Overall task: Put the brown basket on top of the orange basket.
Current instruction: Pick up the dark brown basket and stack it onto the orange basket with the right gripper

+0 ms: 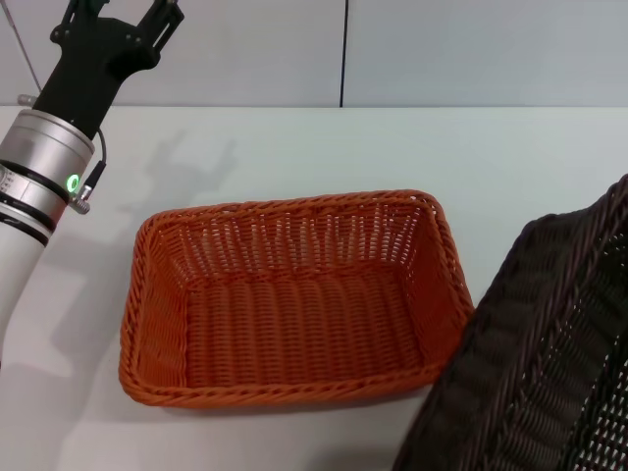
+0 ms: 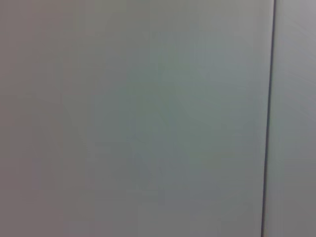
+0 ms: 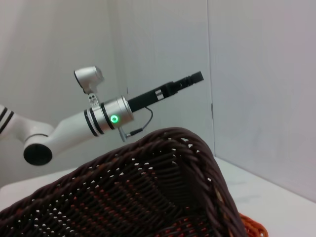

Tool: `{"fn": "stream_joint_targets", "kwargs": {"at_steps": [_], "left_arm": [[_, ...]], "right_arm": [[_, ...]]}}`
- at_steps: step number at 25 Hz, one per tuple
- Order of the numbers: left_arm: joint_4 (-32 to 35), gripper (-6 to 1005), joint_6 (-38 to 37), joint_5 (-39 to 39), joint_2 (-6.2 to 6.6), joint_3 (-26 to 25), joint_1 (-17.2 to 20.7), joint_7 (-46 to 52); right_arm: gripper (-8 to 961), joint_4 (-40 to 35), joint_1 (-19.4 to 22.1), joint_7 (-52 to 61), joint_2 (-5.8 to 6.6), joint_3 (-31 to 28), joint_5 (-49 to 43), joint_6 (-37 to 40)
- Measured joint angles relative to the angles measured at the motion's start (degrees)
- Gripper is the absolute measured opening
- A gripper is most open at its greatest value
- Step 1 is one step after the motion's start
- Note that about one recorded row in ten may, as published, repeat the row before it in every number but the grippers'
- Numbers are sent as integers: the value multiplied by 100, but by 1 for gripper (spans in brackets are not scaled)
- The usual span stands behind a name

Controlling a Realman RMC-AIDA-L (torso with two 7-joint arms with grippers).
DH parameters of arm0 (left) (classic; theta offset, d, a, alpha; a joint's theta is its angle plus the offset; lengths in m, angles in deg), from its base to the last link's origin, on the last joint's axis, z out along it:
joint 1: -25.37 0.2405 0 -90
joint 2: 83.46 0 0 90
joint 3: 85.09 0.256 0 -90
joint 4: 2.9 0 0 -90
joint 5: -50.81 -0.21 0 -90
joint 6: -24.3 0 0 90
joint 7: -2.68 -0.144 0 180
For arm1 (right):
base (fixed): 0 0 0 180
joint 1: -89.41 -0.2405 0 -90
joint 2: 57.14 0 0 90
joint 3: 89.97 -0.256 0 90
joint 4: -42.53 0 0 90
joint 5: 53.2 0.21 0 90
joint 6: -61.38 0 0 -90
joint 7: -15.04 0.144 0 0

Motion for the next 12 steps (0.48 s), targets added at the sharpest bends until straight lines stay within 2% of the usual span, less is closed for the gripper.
{"fn": "stream_joint_targets", "kwargs": {"at_steps": [7, 12], "left_arm": [[-4, 844, 88, -27, -6, 0, -110, -189], [-8, 844, 122, -16, -11, 0, -135, -189]], "right_arm": [[161, 569, -73, -158, 112, 1, 248, 231], [161, 787, -104, -211, 111, 17, 422, 292]]}}
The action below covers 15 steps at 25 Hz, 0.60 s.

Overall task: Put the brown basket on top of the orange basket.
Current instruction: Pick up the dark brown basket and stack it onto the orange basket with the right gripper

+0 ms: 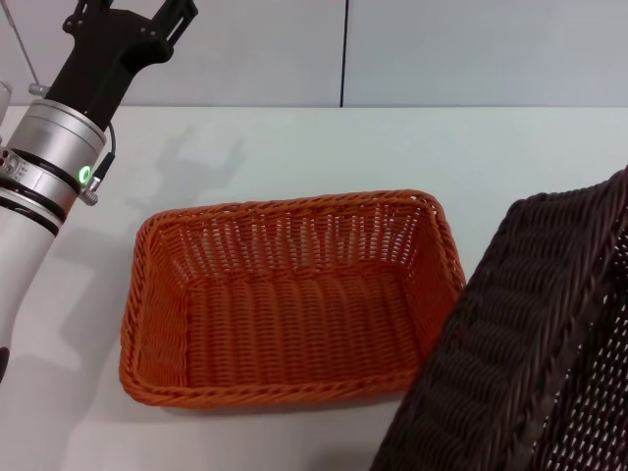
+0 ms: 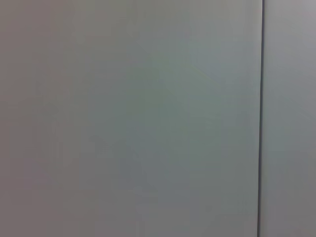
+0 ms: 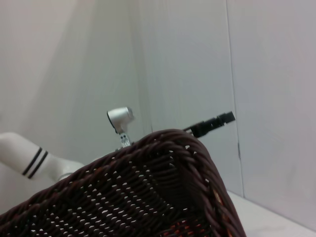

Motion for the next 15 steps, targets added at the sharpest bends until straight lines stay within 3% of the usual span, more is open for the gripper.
{"fn": "stream_joint_targets", "kwargs": {"at_steps": [9, 14, 15], "left_arm": [[0, 844, 16, 15, 13, -10, -89, -43], [0, 844, 123, 18, 12, -17, -175, -75], [0, 844, 162, 17, 12, -17, -209, -114]], "right_arm": [[162, 741, 3, -452, -117, -47, 415, -57], [162, 1094, 86, -673, -331, -86, 810, -78], [162, 1165, 122, -724, -455, -163, 925, -84]]}}
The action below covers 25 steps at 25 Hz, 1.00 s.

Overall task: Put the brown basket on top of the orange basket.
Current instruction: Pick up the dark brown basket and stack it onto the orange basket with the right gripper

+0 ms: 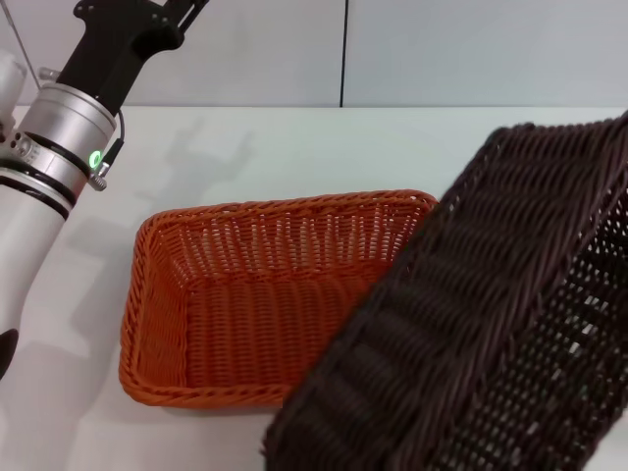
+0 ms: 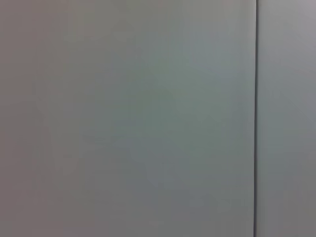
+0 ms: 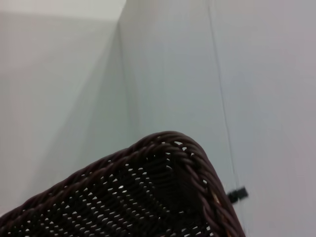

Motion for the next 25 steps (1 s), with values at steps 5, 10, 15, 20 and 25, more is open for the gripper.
{"fn": "stream_joint_targets", "kwargs": {"at_steps": [5, 10, 15, 20, 25], "left_arm": [[2, 844, 117, 1, -7, -103, -65, -3], [6, 844, 245, 7, -14, -241, -100, 44], [2, 844, 295, -24, -12, -239, -146, 12], [1, 844, 380, -32, -8, -231, -210, -2], [1, 844, 535, -48, 0, -214, -332, -13]], "right_arm": [[162, 108, 182, -193, -270, -109, 410, -3], [162, 236, 353, -485, -580, -156, 634, -54], [162, 842, 534, -1026, -800, -352, 794, -65], [162, 1470, 638, -1553, -882, -513, 835, -79], [161, 2234, 690, -2134, -916, -656, 898, -198]]}}
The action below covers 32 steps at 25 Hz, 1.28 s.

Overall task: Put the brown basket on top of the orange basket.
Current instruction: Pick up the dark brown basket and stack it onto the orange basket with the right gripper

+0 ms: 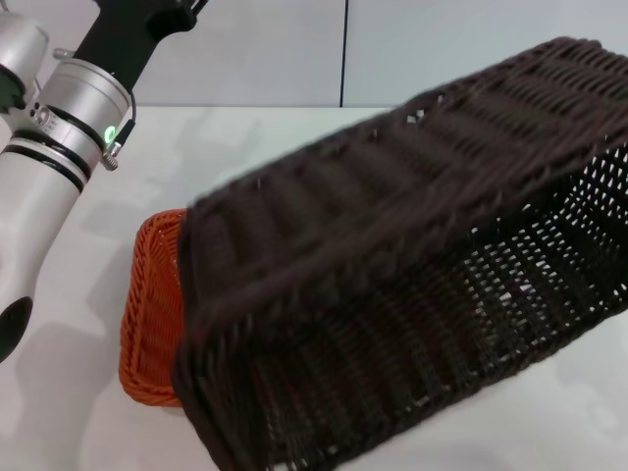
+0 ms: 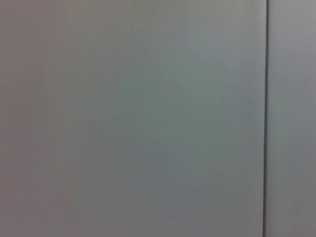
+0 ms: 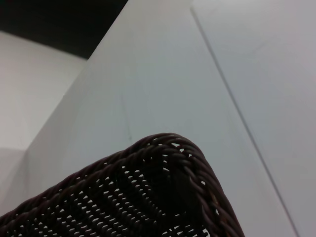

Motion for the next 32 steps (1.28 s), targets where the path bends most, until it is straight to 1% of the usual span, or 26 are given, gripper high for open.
{"fn": "stream_joint_targets", "kwargs": {"at_steps": [1, 4, 10, 19, 20, 26, 32], "left_arm": [[0, 844, 0, 0, 0, 0, 0, 0], [0, 844, 69, -17, 0, 9, -48, -3], [-1, 844, 174, -18, 6, 10, -125, -48], [6, 844, 323, -24, 6, 52, -205, -144], [8, 844, 323, -24, 5, 52, -206, -144], [11, 844, 307, -28, 2, 55, -192, -146], [8, 844, 302, -31, 0, 64, -174, -145]], "right_arm": [[161, 0, 0, 0, 0, 0, 0, 0], [162, 399, 3, -259, -19, -41, 1, -196], [162, 960, 48, -672, -53, -11, -8, -577], [161, 1555, 194, -1126, -80, -88, 0, -638], [161, 1727, 215, -1259, -86, -145, 0, -708], [161, 2017, 196, -1377, -88, -191, -12, -969], [162, 2098, 168, -1385, -88, -109, -208, -1171]]}}
